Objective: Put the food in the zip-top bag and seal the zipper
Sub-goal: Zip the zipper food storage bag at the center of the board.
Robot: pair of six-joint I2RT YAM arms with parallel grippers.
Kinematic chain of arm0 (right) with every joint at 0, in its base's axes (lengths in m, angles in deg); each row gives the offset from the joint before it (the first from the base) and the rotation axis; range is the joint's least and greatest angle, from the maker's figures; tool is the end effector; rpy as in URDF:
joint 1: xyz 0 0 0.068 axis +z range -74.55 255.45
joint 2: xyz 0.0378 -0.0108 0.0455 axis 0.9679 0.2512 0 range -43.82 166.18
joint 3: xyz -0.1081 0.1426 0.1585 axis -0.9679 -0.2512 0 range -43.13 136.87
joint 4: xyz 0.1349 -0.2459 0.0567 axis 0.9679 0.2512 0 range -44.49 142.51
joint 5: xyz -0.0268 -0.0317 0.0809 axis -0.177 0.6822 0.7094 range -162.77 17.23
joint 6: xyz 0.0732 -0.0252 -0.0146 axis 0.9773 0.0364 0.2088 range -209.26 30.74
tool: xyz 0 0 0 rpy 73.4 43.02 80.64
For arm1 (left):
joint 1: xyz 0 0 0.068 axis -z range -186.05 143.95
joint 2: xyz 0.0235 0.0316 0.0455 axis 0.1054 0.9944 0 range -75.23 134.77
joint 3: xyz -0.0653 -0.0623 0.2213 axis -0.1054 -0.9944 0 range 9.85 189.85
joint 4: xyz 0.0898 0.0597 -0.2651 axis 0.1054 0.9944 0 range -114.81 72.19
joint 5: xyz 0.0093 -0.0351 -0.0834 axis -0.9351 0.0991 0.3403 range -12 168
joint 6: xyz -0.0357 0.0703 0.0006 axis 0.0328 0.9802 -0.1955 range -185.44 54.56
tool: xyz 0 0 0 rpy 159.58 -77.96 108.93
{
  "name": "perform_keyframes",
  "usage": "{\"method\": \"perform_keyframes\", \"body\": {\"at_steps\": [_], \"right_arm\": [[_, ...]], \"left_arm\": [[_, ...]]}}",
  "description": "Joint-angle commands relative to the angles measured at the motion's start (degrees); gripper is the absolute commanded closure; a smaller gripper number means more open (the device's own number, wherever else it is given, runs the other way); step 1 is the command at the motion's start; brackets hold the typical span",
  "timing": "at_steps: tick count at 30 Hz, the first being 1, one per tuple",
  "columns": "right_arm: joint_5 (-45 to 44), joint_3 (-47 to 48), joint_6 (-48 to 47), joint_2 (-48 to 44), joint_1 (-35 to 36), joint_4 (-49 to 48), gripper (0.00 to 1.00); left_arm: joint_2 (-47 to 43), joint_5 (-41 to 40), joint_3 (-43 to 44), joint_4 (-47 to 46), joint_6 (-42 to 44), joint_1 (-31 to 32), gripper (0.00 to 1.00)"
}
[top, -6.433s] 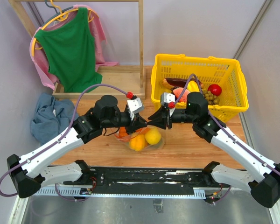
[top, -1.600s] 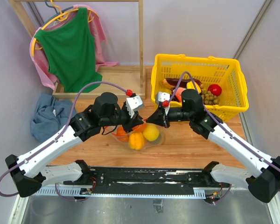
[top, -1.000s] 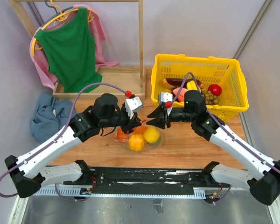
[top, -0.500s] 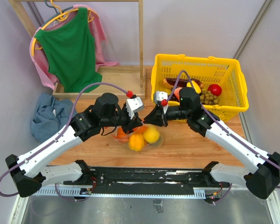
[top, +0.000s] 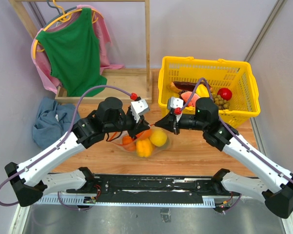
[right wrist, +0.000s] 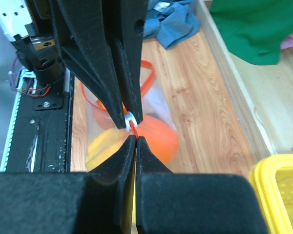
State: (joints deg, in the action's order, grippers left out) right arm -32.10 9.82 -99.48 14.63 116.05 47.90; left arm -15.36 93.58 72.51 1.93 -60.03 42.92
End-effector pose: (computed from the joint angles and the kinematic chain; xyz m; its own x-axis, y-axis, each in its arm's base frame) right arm 0.1991 0.2286 0.3251 0.0719 -0.1157 -0.9907 -0.9866 0.1375 -0.0877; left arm 0.1834 -0.2385 0.3280 -0.1816 0.3470 -0.9201 0.9090 0.4162 -0.0224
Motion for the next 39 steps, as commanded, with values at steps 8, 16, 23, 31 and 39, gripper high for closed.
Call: {"method": "perform_keyframes", "body": {"at_steps": [8,16,23,31,39], "right_arm": [[-5.4,-2.1,1.2,-4.2,-0.2,-1.2,0.99],[2.0,2.5,-1.3,1.0,-0.2,-0.2,0.61],[7.5,5.1,-2.2,6.3,0.2,0.9,0.61],[8.2,5.9,-4.0,7.9,0.2,4.3,0.87],[-3.0,3.2,-1.1,3.7,0.3,2.9,0.99]], "left_arm": [[-1.9,-2.9,-0.8,2.3,-2.0,0.0,0.99],[0.3,1.2,1.2,1.7,-0.1,0.1,0.99],[1.1,2.5,1.8,1.1,0.7,0.1,1.0],[0.9,2.1,1.2,0.9,0.7,0.1,1.0],[-0.7,-1.0,-0.1,2.3,-1.4,0.1,0.99]]}}
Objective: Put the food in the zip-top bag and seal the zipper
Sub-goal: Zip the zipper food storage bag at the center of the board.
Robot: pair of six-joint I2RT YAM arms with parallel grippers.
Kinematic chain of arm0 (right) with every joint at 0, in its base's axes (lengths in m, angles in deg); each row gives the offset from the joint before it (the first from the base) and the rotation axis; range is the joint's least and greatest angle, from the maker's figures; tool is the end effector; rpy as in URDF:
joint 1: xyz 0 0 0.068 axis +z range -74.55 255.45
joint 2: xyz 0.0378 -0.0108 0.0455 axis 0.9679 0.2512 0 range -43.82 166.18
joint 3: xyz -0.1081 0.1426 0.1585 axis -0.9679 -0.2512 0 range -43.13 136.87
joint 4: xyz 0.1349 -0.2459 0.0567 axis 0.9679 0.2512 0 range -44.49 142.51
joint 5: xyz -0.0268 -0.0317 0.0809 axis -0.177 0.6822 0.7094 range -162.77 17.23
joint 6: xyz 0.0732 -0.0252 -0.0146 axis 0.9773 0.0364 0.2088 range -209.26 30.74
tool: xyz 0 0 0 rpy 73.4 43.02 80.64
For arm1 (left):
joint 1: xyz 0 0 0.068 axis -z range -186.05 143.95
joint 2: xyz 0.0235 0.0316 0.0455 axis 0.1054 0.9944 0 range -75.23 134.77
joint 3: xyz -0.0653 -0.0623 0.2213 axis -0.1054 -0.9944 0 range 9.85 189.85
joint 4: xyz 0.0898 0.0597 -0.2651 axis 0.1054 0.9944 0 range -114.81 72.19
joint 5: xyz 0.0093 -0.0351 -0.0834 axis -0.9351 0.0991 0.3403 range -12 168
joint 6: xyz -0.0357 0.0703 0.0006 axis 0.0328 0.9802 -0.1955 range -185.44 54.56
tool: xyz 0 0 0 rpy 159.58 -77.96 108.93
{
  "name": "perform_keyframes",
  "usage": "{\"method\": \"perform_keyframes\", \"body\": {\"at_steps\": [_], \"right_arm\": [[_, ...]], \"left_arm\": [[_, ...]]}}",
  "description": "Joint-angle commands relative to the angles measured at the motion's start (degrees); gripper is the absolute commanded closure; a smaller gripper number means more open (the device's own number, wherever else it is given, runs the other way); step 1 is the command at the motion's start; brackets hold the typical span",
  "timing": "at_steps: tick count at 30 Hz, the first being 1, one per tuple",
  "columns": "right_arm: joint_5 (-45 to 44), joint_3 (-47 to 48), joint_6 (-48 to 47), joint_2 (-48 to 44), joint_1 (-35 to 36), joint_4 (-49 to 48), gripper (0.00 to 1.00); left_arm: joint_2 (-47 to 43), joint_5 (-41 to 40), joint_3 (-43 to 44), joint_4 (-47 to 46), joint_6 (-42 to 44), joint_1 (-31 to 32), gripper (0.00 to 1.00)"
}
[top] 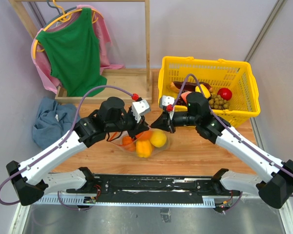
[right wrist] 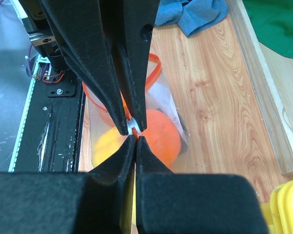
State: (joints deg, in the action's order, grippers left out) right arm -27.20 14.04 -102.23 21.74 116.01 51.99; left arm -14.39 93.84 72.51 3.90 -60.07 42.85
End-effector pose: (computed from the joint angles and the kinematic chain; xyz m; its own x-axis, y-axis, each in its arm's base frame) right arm 0.2114 0.2444 0.3105 0.0298 -0.1814 -0.9830 -0.9983 0.0435 -0.0383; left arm 0.1844 -0.2395 0.3190 -0.2132 0.3814 -0.8995 0.9089 0.4150 -0.0395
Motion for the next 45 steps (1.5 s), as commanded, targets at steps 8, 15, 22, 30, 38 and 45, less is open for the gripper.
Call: {"method": "perform_keyframes", "body": {"at_steps": [8,15,22,30,38,45], "right_arm": [[-17.6,-5.0,4.1,-9.1,0.2,-2.3,0.99],[-26.0,-6.2,5.6,-12.2,0.2,-0.2,0.99],[-36.1,-6.1,7.1,-14.9,0.1,2.1,0.99],[-45.7,-6.7,9.3,-16.9,0.0,5.4,1.0],[-55.3,-5.5,10.3,-20.1,-0.1,10.3,0.99],[-62.0,-5.3,12.8,-21.4,-0.1,14.7,0.99]], "left_arm": [[-3.5,-3.6,-2.3,1.2,-3.3,0.1,0.97],[-4.0,-5.3,-2.6,2.7,-4.1,0.1,0.97],[-5.0,-6.6,-3.3,3.7,-4.9,0.1,0.97],[-5.7,-7.5,-3.9,4.3,-5.4,0.1,0.97],[-6.5,-9.2,-4.4,4.9,-6.7,0.1,0.98],[-7.8,-11.1,-5.7,5.7,-8.1,0.1,0.99]]}}
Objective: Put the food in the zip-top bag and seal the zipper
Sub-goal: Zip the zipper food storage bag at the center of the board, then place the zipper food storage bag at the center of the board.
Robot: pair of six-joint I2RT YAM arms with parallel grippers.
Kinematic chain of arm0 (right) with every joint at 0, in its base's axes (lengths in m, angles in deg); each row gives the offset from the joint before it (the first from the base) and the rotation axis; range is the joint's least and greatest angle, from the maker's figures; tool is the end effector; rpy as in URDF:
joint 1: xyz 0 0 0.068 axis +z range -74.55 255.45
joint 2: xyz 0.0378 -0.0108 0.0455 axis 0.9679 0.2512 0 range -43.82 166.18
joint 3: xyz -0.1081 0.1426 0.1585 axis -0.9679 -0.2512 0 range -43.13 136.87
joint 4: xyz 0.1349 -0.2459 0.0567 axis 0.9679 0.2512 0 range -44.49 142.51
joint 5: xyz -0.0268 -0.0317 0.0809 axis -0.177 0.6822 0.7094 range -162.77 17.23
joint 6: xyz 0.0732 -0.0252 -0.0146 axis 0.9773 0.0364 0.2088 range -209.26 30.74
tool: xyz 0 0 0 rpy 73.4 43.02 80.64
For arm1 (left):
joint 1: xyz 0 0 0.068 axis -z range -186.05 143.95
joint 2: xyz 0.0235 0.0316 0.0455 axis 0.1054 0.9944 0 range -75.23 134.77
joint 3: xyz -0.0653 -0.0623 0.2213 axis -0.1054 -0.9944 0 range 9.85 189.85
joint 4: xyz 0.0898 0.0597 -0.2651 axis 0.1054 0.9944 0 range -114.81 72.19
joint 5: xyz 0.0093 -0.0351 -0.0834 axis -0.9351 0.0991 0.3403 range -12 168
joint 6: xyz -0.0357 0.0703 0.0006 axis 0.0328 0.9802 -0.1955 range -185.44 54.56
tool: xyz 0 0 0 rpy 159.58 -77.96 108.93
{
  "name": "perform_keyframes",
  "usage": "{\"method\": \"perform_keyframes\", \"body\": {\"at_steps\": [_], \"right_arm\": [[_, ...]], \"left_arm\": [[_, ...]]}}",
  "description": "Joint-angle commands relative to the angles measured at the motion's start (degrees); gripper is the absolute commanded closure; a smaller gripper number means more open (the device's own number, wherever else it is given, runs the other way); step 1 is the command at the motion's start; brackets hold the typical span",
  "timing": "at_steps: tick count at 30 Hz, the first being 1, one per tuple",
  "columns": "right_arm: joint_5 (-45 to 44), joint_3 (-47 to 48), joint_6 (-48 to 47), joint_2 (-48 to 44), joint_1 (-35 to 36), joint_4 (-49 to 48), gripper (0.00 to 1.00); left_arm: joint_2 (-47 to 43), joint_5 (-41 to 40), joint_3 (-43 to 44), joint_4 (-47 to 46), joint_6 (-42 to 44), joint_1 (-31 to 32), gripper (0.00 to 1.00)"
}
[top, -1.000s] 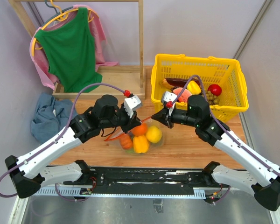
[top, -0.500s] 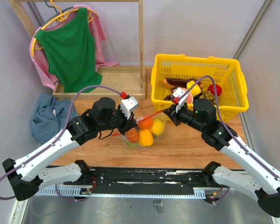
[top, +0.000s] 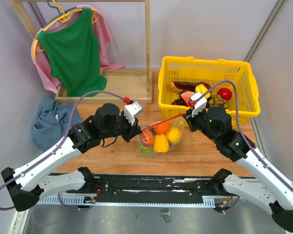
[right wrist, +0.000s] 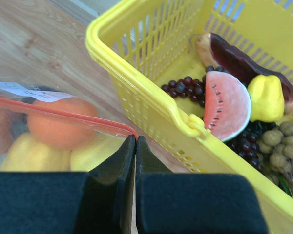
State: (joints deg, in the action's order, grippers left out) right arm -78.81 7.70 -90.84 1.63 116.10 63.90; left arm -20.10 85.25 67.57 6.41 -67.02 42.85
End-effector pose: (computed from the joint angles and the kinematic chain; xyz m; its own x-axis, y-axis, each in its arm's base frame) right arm 0.2029 0.1648 0.3300 -0.1551 -0.1694 -0.9733 -0.5745 0.8169 -0.0506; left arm 0.1785 -0.2176 0.3058 -0.3375 0.3453 -0.8757 0.8114 0.5783 -0.0847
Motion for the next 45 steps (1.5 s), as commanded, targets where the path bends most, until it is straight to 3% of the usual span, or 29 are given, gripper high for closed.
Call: {"method": "perform_keyframes", "body": {"at_steps": [1,9,22,29,33,34,39,45], "right_arm": [[-11.6,1.0,1.6,-1.5,-0.2,3.2,0.99],[-17.9,0.7,2.8,-3.0,-0.3,4.6,0.99],[-18.6,0.3,4.8,-1.6,-1.5,4.2,0.99],[-5.6,-0.1,1.2,-1.6,-1.4,0.0,0.99],[1.3,1.2,-0.4,-1.3,-1.5,0.1,0.99],[1.6,1.4,-0.8,-1.3,-1.5,0.0,0.96],[-2.4,0.5,-0.8,-3.0,-1.4,-1.6,0.59],[-8.8,-0.9,-0.9,-5.3,-1.4,-2.9,0.36]], "left_arm": [[-2.4,-3.0,-0.9,3.4,-1.4,0.1,0.99],[-4.0,-5.8,-2.2,4.5,-2.7,0.1,1.0],[-5.9,-12.2,-3.8,6.1,-3.5,0.1,1.0],[-5.9,-11.9,-3.0,4.2,-2.7,0.1,1.0],[-6.3,-16.1,-1.2,3.8,-2.5,0.1,1.0],[-6.7,-18.2,-0.5,3.7,-2.7,0.1,0.99],[-6.8,-29.5,3.6,5.4,-2.0,0.0,1.0],[-3.9,-43.7,8.8,5.7,-0.6,0.0,1.0]]}}
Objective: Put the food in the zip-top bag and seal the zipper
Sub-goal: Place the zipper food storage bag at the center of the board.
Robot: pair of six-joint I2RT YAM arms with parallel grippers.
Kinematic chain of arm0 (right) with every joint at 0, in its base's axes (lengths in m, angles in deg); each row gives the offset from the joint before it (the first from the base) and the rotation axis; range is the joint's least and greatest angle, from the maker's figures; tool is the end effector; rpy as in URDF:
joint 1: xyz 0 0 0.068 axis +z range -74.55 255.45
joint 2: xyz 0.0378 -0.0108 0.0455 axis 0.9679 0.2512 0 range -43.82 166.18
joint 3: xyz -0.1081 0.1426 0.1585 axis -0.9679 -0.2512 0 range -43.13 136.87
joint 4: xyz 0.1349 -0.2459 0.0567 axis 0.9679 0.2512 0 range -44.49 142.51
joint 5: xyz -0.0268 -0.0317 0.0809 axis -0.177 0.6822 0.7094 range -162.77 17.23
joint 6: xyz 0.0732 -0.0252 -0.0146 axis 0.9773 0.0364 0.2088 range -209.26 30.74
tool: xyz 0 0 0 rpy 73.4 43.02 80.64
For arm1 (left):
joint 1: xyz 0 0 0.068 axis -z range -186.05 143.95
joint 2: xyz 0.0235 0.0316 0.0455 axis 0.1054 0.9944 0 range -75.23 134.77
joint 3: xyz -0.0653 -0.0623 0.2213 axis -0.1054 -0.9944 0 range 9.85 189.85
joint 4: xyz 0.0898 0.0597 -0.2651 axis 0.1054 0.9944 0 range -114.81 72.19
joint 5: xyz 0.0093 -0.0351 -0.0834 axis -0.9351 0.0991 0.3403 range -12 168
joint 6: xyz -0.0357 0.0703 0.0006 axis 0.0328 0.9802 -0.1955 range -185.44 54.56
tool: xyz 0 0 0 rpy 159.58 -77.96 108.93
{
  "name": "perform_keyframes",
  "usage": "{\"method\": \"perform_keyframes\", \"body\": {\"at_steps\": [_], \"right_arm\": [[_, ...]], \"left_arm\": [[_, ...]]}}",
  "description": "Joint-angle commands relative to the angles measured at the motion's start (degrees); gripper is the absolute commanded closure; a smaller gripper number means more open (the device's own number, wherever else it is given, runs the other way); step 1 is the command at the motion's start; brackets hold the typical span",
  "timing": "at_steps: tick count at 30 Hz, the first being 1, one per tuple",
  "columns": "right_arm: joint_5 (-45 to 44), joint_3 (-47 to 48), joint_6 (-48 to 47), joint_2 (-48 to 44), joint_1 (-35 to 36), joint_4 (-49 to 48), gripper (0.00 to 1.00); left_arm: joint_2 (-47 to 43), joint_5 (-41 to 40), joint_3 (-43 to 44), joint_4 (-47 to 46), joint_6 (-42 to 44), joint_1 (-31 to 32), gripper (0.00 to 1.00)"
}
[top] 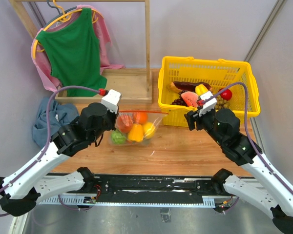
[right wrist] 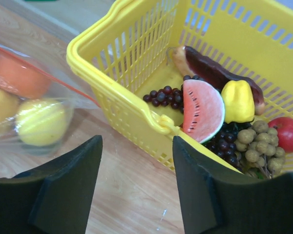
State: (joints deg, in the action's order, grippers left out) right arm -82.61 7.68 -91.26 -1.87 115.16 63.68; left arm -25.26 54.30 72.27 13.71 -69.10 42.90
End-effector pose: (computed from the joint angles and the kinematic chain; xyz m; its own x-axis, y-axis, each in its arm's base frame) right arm 0.1976 0.1489 0.3448 -0.1070 -0.1336 -0.9852 -0.5038 0.8616 -0.0621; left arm 0.1826 -0.1683 0.3460 -0.3170 0.2750 -0.9077 0.4342 0.8930 0.1189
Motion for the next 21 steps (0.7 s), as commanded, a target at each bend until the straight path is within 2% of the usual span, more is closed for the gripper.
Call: {"method": "perform_keyframes", "body": {"at_steps": [1,5,8,10,14,16,19,21], "right_arm": [[-5.9,-1.1,-0.5,-2.1,-0.5,-2.9,0.34],[-8.8,-1.5,-0.7,-3.4,-0.6,-3.0,0.24],[-11.3,-1.7,-1.6,-4.8,-0.5,-2.3,0.18],[-12.6,-1.6,-2.5,-6.4,-0.5,-1.6,0.15],[-14.6,-3.0,-3.7,-9.6,-0.6,-1.2,0.02],[-15.3,-3.6,-3.8,-10.9,-0.5,-1.2,0.02],[-18.7,-4.2,-3.8,-12.7,-0.5,-1.1,0.02],[-19.4,-4.6,-3.8,-13.8,-0.5,-1.1,0.02]], "left_arm": [[1.9,-14.8,4.7,-1.9,1.4,-0.1,1.0],[4.9,-21.5,7.0,-2.5,0.5,-3.3,1.0],[5.6,-22.9,6.6,-1.7,-3.2,-5.3,1.0],[4.5,-17.0,4.7,-1.0,-5.7,-5.3,1.0],[1.8,-3.5,-0.4,-0.6,-12.8,-5.3,1.0],[-0.1,0.8,-2.8,-0.4,-17.1,-5.3,0.99],[-4.0,3.9,-6.7,-0.2,-21.6,-5.3,1.0],[-5.9,0.3,-7.3,3.1,-25.5,-5.3,1.0]]}}
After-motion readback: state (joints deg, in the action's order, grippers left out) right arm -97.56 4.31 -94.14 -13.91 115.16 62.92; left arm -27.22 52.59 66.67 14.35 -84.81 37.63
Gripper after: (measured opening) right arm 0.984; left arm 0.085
